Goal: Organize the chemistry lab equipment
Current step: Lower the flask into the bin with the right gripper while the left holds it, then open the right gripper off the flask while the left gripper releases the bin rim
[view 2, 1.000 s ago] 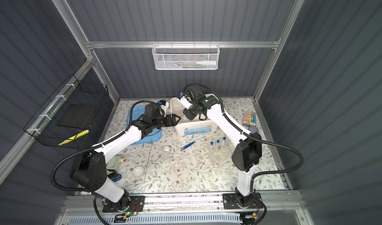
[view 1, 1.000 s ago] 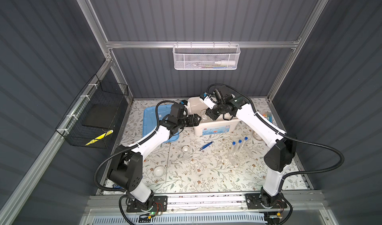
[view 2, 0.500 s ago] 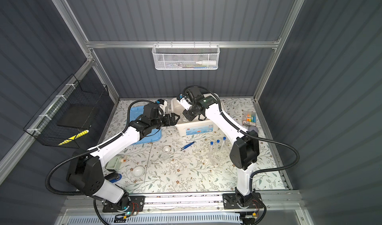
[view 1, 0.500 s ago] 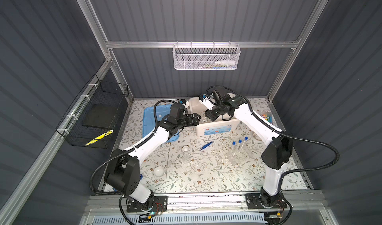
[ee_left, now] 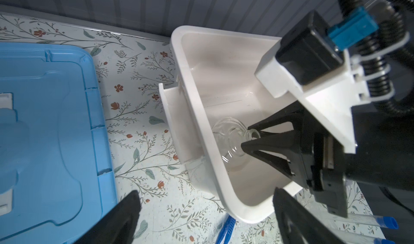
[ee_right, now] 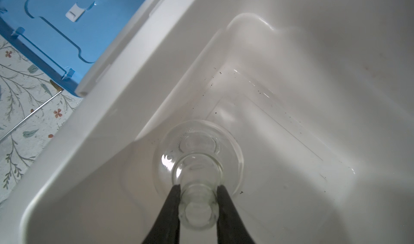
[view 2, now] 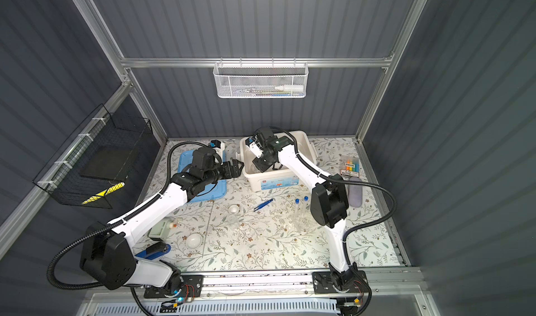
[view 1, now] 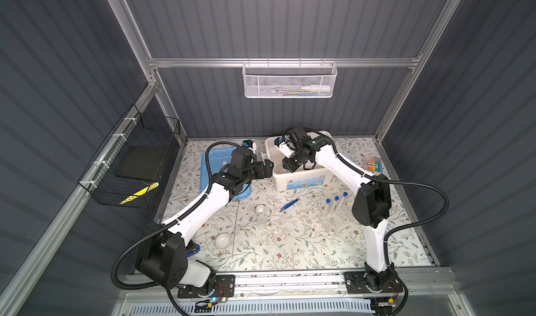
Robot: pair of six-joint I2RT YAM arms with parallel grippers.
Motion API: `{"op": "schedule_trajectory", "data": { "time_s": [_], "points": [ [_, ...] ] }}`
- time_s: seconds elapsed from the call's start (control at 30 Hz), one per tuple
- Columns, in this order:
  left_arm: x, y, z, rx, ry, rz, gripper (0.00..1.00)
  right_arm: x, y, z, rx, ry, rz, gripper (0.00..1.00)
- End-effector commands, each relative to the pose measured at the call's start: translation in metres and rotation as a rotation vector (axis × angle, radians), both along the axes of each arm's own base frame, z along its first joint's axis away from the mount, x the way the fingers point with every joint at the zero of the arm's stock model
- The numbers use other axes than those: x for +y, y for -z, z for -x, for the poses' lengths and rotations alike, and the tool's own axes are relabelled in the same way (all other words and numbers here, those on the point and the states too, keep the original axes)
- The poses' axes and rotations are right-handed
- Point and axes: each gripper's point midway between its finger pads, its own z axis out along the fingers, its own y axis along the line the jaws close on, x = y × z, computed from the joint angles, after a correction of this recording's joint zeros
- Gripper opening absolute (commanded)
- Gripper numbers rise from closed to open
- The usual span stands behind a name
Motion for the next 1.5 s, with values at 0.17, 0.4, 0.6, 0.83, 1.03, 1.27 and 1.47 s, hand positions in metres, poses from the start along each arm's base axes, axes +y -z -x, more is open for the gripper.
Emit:
{"op": "schedule_trajectory", "data": {
  "time_s": [0.17, 0.4, 0.6, 0.83, 1.03, 1.27, 1.47],
  "points": [
    [0.015, 0.005, 0.006, 0.005, -0.026, -0.059, 0.94, 0.007, 0.011, -0.006, 0.03, 0.024, 0.006, 0.16],
    [0.018, 0.005, 0.008, 0.001, -0.034, -0.066, 0.94, 0.011, 0.025, -0.002, 0.102, 0.026, 0.006, 0.17],
    [0.018, 0.008, 0.008, 0.007, -0.033, -0.069, 0.94, 0.015, 0.033, -0.002, 0.153, 0.053, 0.0, 0.17],
    [0.019, 0.01, 0.007, 0.009, -0.034, -0.074, 0.95, 0.014, 0.042, 0.0, 0.214, 0.137, -0.012, 0.17],
    [0.019, 0.013, 0.008, 0.014, -0.032, -0.078, 0.94, 0.015, 0.052, 0.005, 0.255, 0.155, -0.01, 0.16],
    [0.019, 0.013, 0.008, 0.015, -0.035, -0.076, 0.94, 0.015, 0.055, 0.008, 0.265, 0.161, 0.002, 0.19],
    [0.018, 0.013, 0.008, 0.018, -0.031, -0.073, 0.94, 0.018, 0.052, 0.007, 0.267, 0.165, -0.015, 0.3]
  ]
}}
